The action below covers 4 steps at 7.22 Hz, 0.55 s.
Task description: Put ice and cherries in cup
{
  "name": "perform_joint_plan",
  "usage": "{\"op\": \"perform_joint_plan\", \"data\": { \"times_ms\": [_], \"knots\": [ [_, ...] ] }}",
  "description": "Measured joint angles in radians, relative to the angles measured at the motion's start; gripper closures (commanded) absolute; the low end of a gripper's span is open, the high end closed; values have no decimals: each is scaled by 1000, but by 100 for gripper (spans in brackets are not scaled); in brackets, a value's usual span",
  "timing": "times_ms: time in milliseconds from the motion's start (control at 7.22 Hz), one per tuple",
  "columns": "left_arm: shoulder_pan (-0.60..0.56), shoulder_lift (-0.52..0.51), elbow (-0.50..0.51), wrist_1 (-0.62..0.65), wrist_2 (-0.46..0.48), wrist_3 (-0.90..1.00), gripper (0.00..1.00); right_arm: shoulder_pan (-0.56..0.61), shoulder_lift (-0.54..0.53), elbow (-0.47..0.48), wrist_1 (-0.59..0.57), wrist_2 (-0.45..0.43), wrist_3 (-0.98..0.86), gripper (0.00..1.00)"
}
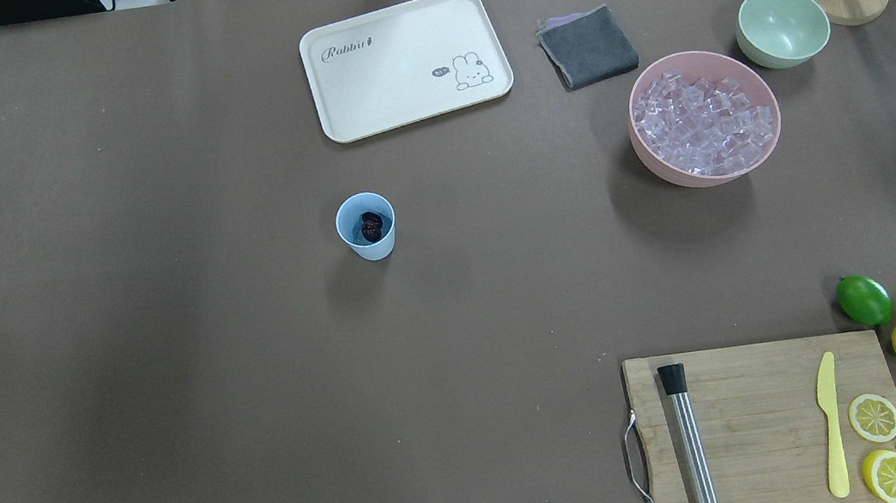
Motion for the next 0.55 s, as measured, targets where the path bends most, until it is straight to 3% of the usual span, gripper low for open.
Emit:
{"op": "perform_joint_plan", "data": {
  "times_ms": [554],
  "knots": [
    [-28, 35, -26, 2, 3, 51, 3, 0, -2, 3, 0, 0, -1, 2]
  ]
}}
